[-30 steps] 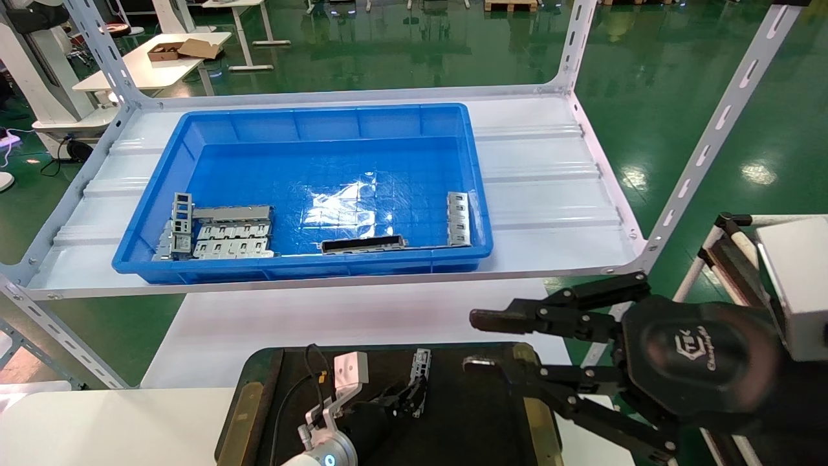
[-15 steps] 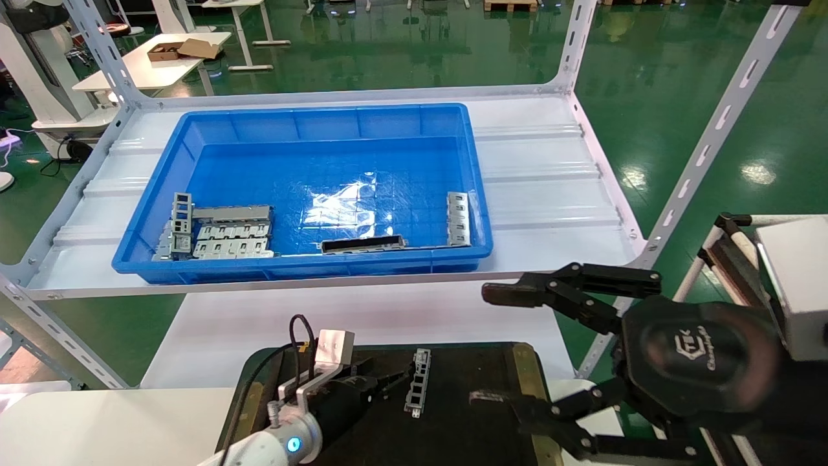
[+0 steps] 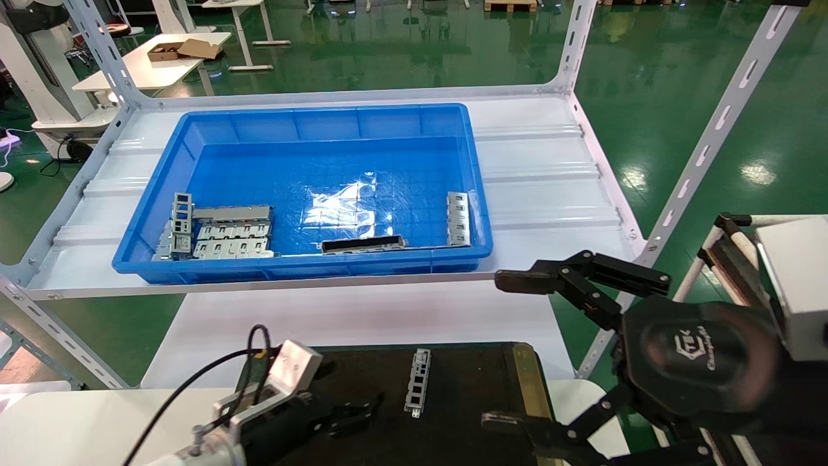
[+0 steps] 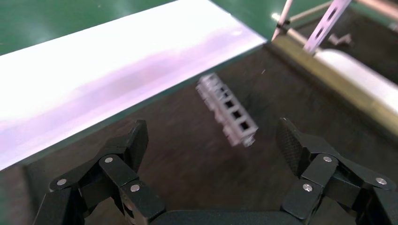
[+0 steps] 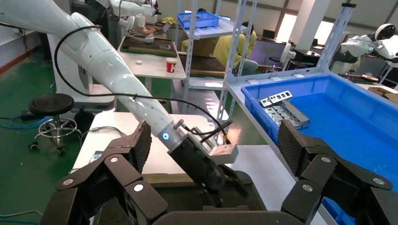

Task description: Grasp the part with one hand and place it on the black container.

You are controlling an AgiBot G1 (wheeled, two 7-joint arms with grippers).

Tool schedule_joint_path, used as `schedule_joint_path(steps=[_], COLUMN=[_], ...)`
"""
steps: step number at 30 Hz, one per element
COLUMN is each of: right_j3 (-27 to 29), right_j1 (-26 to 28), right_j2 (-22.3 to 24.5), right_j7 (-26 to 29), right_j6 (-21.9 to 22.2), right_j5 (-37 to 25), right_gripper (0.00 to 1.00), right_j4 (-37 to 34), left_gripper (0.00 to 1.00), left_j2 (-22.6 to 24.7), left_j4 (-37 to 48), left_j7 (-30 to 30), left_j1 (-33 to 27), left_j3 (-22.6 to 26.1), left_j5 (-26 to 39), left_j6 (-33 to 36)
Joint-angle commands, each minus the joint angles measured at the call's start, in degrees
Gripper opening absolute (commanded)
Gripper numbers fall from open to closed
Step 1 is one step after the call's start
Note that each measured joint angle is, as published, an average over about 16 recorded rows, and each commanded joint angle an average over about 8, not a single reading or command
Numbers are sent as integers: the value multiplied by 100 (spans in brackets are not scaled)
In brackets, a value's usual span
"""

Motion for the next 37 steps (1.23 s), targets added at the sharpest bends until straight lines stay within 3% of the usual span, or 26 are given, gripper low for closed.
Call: schedule_joint_path(steps=[1, 9, 16, 29, 37], right_j3=[0, -1, -2, -4, -5], right_j1=[0, 0, 1, 1, 1], right_j2=[0, 1, 1, 2, 2], right_j7=[0, -1, -1, -2, -3], right_j6=[0, 1, 1, 2, 2], right_j5=[0, 1, 2, 3, 3], right_gripper=[100, 100, 100, 100, 100], right_j4=[0, 0, 0, 0, 0], left_gripper=[100, 100, 100, 100, 100], left_j2=[-162, -608, -898, -1384, -1374], left_j4=[-84, -159, -182, -84, 145], left_j7=[78, 551, 1313, 3703, 5074], left_j1=[27, -37, -131, -7, 369], left_j3=[-60, -348, -814, -2160, -2929], left_j5=[123, 233, -162, -2138, -3403], left_j6=[111, 793, 1751, 4026, 4984])
